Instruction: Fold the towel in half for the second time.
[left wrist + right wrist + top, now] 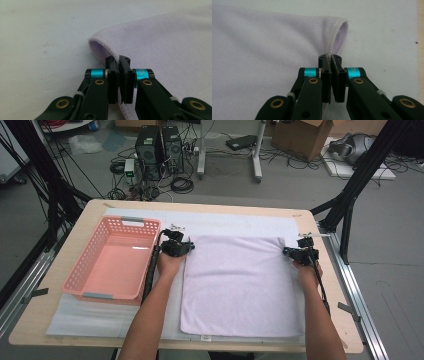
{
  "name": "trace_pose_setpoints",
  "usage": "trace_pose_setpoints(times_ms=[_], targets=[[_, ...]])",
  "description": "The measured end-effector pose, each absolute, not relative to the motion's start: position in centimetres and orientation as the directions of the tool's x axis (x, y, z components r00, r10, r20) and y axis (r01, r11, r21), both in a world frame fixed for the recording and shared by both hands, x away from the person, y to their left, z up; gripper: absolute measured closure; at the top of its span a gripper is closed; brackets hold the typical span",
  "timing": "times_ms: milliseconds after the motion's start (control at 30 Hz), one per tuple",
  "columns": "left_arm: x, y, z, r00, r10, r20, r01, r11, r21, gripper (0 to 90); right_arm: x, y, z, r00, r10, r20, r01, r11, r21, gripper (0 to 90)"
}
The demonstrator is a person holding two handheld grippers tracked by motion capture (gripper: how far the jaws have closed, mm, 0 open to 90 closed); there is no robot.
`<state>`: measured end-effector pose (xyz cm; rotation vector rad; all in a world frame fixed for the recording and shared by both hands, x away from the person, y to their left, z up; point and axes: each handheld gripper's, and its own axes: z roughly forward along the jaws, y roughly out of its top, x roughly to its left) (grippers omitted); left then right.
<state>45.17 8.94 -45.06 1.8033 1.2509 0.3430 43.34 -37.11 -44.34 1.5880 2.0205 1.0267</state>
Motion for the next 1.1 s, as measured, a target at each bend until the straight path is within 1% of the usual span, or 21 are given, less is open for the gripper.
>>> trace_pose_setpoints(times_ms=[133, 200, 267, 400, 500, 567, 633, 700, 767, 833, 933, 1100], targets=[[44.8, 9.1, -43.8, 0.452, 0.859, -0.242, 0.551, -0.055, 0.833, 86.2, 43.1, -37.6, -43.6, -0.291, 0.944, 0.154, 0.624, 0.065, 0.779, 88.0], [44.7, 9.3, -43.3, 0.453, 0.854, -0.257, 0.534, -0.029, 0.845, 86.2, 43.0, -37.9, -43.3, -0.293, 0.941, 0.168, 0.614, 0.051, 0.788, 88.0], [44.5, 9.4, -42.9, 0.459, 0.851, -0.256, 0.528, -0.029, 0.849, 86.2, 42.8, -38.3, -43.0, -0.295, 0.933, 0.205, 0.608, 0.018, 0.794, 87.9], [44.0, 9.7, -42.2, 0.478, 0.843, -0.246, 0.517, -0.044, 0.855, 86.1, 42.2, -38.3, -41.8, -0.325, 0.928, 0.181, 0.577, 0.043, 0.816, 87.9], [43.3, 9.8, -41.5, 0.497, 0.834, -0.238, 0.507, -0.056, 0.860, 86.0, 41.4, -38.6, -41.0, -0.348, 0.919, 0.184, 0.560, 0.046, 0.827, 87.9], [42.6, 9.9, -41.0, 0.507, 0.830, -0.233, 0.495, -0.059, 0.867, 86.0, 40.7, -38.7, -40.7, -0.358, 0.916, 0.183, 0.547, 0.047, 0.836, 87.8], [41.8, 10.0, -40.6, 0.515, 0.830, -0.215, 0.481, -0.072, 0.874, 86.0, 40.0, -38.8, -40.3, -0.366, 0.910, 0.195, 0.554, 0.045, 0.831, 87.8], [41.2, 10.0, -40.2, 0.525, 0.824, -0.213, 0.485, -0.084, 0.871, 86.0, 39.1, -38.8, -39.9, -0.375, 0.908, 0.184, 0.534, 0.049, 0.844, 87.8], [40.2, 10.2, -39.9, 0.522, 0.822, -0.228, 0.473, -0.056, 0.880, 86.0, 38.1, -38.7, -39.6, -0.385, 0.905, 0.181, 0.523, 0.052, 0.851, 87.8], [39.7, 10.3, -39.8, 0.530, 0.816, -0.233, 0.473, -0.056, 0.879, 86.0, 36.9, -38.7, -39.5, -0.390, 0.904, 0.177, 0.515, 0.055, 0.856, 87.7], [37.1, 10.7, -39.9, 0.552, 0.791, -0.262, 0.475, -0.041, 0.879, 85.9, 34.8, -38.8, -39.6, -0.399, 0.900, 0.176, 0.510, 0.059, 0.858, 87.7], [33.8, 10.9, -40.5, 0.580, 0.773, -0.256, 0.460, -0.052, 0.886, 85.9, 31.7, -38.9, -40.0, -0.405, 0.898, 0.173, 0.514, 0.068, 0.855, 87.7]])
